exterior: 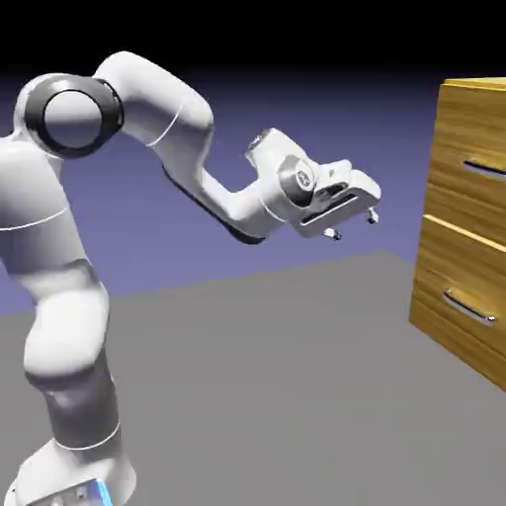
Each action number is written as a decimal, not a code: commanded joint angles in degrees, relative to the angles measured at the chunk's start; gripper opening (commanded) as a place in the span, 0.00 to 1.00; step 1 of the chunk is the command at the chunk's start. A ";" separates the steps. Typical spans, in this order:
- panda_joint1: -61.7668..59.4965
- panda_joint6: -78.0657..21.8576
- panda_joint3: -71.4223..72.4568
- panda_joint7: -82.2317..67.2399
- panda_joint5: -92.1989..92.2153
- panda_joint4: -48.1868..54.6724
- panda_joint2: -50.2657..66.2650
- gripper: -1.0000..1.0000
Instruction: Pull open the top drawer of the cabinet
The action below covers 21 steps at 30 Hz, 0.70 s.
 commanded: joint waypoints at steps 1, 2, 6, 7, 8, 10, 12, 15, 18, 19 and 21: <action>-0.73 -0.22 0.98 0.52 -2.50 1.35 1.21 0.50; -1.42 -0.44 1.96 1.03 -4.99 2.69 2.41 0.50; -4.20 -1.33 5.87 3.10 -14.95 8.08 7.23 0.50; -4.89 -1.55 6.85 3.62 -17.45 9.42 8.44 0.50; -5.59 -1.78 7.83 4.13 -19.94 10.77 9.65 0.50; -6.98 -2.22 9.78 5.17 -24.92 13.46 12.06 0.50; -8.36 -2.66 11.74 6.20 -29.90 16.15 14.47 0.50; -10.44 -3.33 14.67 7.75 -37.38 20.19 18.08 0.50; -12.53 -3.99 17.60 9.30 -44.86 24.22 21.70 0.50; -13.22 -4.22 18.58 9.82 -47.35 25.57 22.91 0.50; -14.61 -4.66 20.54 10.85 -52.33 28.26 25.32 0.50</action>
